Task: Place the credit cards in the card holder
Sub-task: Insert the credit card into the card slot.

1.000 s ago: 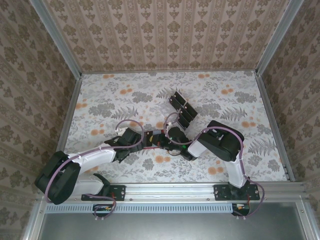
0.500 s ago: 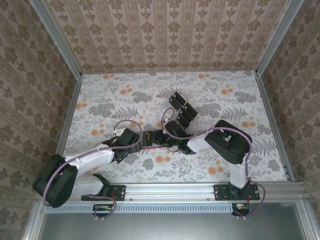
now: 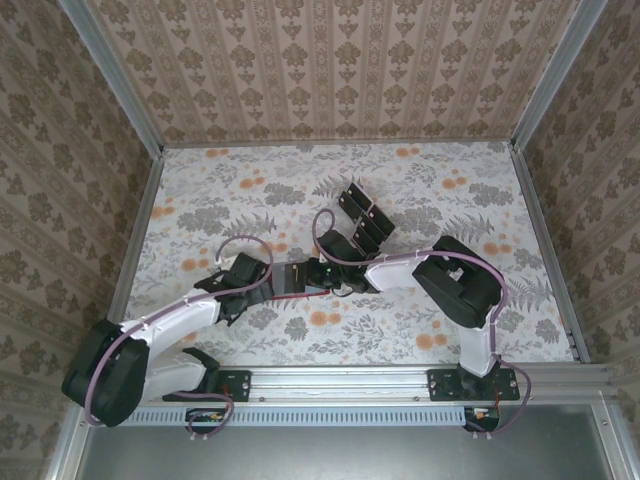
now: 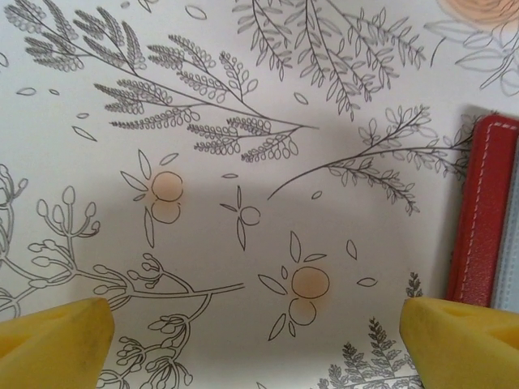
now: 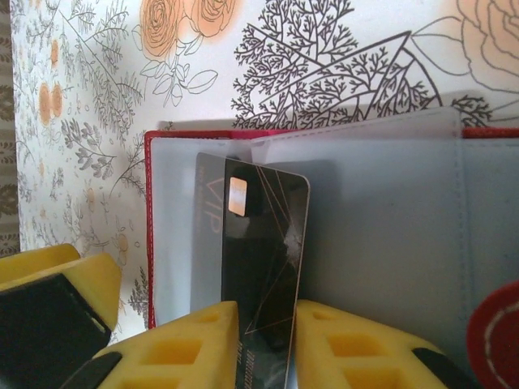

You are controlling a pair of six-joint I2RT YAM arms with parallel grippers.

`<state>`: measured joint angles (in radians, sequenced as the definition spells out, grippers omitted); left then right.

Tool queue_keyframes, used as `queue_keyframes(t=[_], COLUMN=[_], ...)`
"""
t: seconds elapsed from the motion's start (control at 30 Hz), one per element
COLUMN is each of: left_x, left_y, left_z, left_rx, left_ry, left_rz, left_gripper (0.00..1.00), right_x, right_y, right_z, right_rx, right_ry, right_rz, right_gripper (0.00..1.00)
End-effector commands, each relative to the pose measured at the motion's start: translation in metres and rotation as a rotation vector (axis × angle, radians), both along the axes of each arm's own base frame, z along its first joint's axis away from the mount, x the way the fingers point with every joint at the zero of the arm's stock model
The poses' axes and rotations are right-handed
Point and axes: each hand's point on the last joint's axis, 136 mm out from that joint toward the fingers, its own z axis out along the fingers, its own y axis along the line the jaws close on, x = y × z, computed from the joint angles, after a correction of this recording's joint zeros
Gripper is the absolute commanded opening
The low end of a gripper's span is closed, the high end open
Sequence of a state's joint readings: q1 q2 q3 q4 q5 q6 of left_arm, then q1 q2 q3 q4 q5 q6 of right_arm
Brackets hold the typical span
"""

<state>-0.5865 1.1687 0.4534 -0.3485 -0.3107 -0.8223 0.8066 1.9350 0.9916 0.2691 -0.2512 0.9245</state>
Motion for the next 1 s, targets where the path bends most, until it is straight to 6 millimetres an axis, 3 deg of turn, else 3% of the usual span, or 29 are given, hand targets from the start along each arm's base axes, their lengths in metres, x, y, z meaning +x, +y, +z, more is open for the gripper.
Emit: queue_keyframes(t=[0.0, 0.2, 0.43, 0.8, 0.97], left_x=[-0.002, -0.003, -0.003, -0.003, -0.001], left_y=[0.0, -0.002, -0.004, -0.006, -0.008], left_z=[-0.005, -0.013, -0.019, -0.021, -0.017], left_rx=[0.005, -0.003, -0.01, -0.016, -0.022], left_ry=[0.029, 0.044, 0.055, 0.061, 0.055], left_rz=[-0.009, -0.01, -0.014, -0.021, -0.026], left_gripper=[1.0, 1.0, 1.0, 1.0, 1.0], right_x=[-0.002, 0.0, -0.003, -0.01, -0.01], right_y=[-0.009, -0.005, 0.006, 0.02, 0.024], right_z=[-0.018, -0.016, -0.016, -0.025, -0.02], right_rx=[-0.081, -0.095, -0.101, -0.123, -0.123], right_ry=[0.04, 0.049, 0.06, 0.095, 0.09], right_rz=[-0.001, 0.014, 0.049, 0.105, 0.128], right_gripper=[0.24, 0.15, 0.1, 0.12, 0.16])
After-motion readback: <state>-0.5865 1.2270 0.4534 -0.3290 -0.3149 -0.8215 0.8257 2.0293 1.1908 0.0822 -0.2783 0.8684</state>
